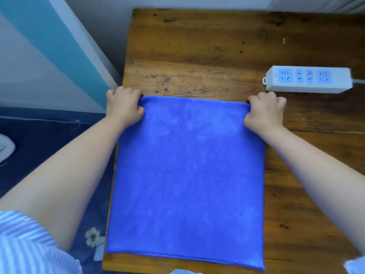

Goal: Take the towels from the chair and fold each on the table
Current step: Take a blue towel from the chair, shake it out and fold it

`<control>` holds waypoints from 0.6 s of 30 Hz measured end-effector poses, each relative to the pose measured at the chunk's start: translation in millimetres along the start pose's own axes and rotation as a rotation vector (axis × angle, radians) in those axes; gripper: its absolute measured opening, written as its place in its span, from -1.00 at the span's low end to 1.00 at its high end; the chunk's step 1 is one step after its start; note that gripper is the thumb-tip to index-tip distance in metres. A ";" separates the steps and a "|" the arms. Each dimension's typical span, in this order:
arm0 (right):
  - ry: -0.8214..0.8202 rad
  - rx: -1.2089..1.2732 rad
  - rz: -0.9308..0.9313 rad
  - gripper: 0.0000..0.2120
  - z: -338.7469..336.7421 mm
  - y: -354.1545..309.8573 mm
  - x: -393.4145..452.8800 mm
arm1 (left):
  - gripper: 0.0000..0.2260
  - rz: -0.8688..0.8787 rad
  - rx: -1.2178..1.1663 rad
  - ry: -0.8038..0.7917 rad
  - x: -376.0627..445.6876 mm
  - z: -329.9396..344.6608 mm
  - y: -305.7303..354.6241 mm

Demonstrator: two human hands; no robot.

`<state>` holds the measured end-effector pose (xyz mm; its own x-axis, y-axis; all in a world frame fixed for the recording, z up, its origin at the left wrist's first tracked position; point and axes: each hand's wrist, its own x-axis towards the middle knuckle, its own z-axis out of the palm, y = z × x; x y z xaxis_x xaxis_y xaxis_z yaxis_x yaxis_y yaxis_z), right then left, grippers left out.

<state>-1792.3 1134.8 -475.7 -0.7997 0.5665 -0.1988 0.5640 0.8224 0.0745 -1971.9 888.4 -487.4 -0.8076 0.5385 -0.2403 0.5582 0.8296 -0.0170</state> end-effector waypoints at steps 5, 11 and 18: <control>0.058 0.019 0.076 -0.77 -10.8 -8.8 -16.3 | -0.78 -0.002 0.015 0.008 -14.0 -13.9 -1.2; 0.256 0.132 0.104 -0.73 -18.5 -7.8 -90.8 | -0.81 0.130 0.088 0.072 -74.8 -16.8 -20.8; 0.244 0.273 0.148 -0.70 -4.1 -6.3 -186.0 | -0.75 0.283 0.165 -0.017 -168.9 -10.7 -37.5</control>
<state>-1647.9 1024.5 -435.2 -0.7125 0.7008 0.0351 0.6846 0.7052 -0.1842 -1858.5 767.9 -435.8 -0.6133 0.7409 -0.2738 0.7847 0.6111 -0.1041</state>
